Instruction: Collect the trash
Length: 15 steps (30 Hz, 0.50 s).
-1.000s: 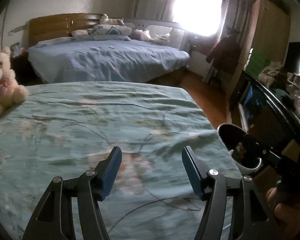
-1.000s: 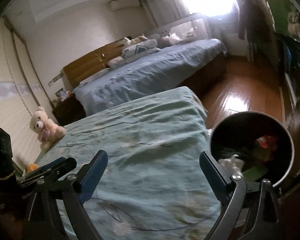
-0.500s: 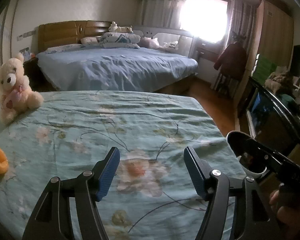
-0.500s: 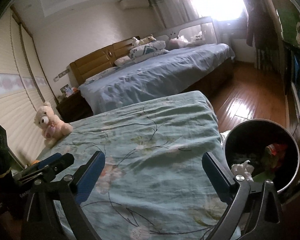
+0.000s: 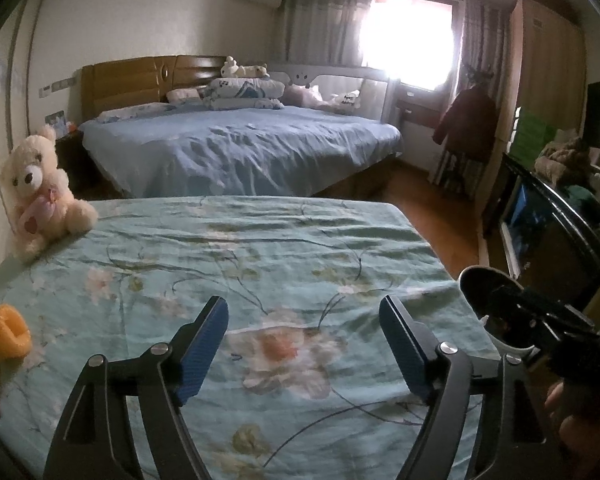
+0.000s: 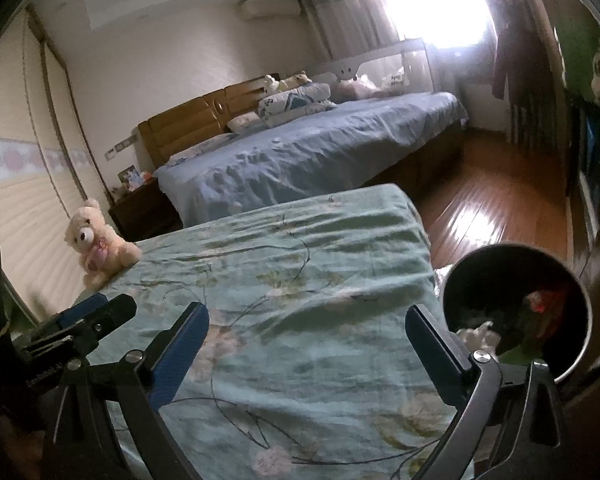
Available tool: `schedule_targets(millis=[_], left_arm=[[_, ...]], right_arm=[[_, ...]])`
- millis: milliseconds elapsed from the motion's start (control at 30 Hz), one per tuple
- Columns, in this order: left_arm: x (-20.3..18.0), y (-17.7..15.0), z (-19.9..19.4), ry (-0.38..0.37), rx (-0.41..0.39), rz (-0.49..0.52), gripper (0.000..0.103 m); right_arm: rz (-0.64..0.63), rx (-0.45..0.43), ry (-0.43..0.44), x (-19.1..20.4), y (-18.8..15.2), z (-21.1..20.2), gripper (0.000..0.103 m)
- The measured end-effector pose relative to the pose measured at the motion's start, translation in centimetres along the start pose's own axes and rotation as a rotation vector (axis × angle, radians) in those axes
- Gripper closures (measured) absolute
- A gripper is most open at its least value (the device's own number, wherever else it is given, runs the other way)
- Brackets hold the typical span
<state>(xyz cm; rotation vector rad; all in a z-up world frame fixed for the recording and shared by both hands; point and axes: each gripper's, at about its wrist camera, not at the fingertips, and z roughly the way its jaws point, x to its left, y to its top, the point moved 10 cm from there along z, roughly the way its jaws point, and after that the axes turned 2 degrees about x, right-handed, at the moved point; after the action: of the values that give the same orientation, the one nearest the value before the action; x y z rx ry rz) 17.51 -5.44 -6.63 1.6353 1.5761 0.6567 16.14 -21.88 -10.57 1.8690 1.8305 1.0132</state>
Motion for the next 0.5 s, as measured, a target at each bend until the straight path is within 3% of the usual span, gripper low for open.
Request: schedule_targets(millis=[400,500], left_arm=[[-0.5,1.2,-1.4,0.000,-0.051,0.020,0.021],[-0.4,1.4,-2.2,0.025,-0.096,0.026,0.007]], right_arm=[[-0.108,-0.103,-0.019,2.1,4.4,-4.5,0.000],[-0.130,-0.141,-0.039,2.5,4.5,-5.2,0.000]])
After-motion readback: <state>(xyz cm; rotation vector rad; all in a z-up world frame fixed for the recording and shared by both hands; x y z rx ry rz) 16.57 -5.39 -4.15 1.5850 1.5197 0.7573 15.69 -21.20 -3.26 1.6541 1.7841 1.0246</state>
